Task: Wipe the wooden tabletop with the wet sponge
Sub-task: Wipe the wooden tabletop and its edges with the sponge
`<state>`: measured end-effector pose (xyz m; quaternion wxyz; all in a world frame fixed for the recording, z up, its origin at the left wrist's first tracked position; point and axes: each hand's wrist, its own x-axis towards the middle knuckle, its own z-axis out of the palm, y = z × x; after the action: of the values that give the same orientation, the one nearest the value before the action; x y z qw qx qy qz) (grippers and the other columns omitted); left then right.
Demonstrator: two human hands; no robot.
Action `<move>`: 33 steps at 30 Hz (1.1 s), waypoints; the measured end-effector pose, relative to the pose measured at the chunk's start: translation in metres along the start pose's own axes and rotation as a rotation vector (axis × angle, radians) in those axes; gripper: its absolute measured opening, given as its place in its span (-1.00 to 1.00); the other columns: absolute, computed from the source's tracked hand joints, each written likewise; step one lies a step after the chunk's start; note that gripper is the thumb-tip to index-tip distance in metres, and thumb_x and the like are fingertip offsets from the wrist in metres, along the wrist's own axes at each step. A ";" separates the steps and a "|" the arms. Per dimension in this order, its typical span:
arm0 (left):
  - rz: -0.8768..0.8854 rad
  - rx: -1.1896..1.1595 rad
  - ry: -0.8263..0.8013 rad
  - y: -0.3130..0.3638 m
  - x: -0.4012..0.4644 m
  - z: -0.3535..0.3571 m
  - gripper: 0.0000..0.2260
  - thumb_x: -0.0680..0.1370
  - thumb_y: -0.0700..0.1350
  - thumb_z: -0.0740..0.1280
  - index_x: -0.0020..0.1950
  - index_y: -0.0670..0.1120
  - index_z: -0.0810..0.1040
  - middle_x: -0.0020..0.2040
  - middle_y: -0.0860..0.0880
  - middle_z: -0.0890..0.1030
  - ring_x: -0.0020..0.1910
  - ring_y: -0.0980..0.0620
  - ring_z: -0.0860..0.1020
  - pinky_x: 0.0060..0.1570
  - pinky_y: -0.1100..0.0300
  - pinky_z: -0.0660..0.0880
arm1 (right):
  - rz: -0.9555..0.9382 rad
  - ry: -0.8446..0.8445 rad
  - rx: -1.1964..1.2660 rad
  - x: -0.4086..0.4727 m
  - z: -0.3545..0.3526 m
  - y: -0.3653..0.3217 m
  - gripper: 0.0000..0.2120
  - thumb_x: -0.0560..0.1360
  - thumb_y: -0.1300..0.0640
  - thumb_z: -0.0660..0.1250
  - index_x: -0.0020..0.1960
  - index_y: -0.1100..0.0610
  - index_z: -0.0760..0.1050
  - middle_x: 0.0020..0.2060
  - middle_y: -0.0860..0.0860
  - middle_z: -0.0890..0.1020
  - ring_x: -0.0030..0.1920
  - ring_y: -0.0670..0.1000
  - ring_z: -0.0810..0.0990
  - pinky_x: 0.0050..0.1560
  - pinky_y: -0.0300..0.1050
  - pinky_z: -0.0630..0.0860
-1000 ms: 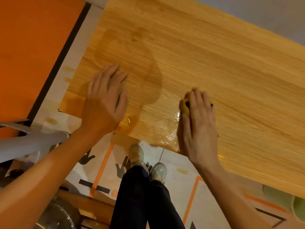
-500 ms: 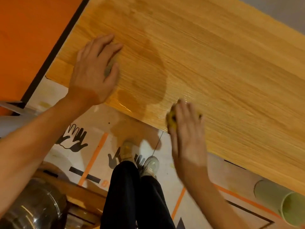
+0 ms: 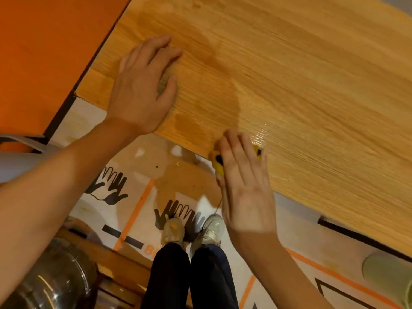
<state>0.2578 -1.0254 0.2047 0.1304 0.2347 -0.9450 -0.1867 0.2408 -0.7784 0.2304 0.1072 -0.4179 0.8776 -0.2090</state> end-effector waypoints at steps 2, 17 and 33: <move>-0.007 -0.002 -0.007 0.001 0.001 -0.001 -0.59 0.66 -0.02 0.12 0.50 -0.04 0.38 0.54 -0.04 0.33 0.52 -0.06 0.27 0.47 0.07 0.12 | -0.010 -0.045 0.031 0.014 -0.006 0.005 -0.54 0.65 0.15 0.10 0.52 0.18 0.18 0.53 0.06 0.18 0.56 0.03 0.03 0.56 0.00 -0.14; 0.015 -0.018 0.015 0.001 0.000 0.000 -0.61 0.66 -0.03 0.11 0.48 -0.04 0.41 0.53 -0.04 0.34 0.53 -0.05 0.26 0.47 -0.01 0.13 | 0.186 0.116 -0.039 0.099 0.016 -0.030 -0.53 0.68 0.05 0.00 0.55 0.15 0.11 0.55 0.04 0.15 0.57 0.03 -0.01 0.56 0.00 -0.14; 0.054 0.026 0.046 -0.004 0.000 0.004 -0.59 0.69 -0.03 0.07 0.53 -0.08 0.34 0.54 -0.10 0.30 0.54 -0.10 0.24 0.48 0.06 0.08 | 0.191 0.648 -0.226 0.020 0.076 -0.006 -0.52 0.58 0.09 0.21 0.43 0.20 0.17 0.37 0.11 0.34 0.43 0.15 0.20 0.51 0.05 -0.24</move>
<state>0.2580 -1.0271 0.1993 0.1538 0.2148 -0.9502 -0.1654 0.2600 -0.8187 0.1651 -0.2047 -0.2553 0.9187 -0.2212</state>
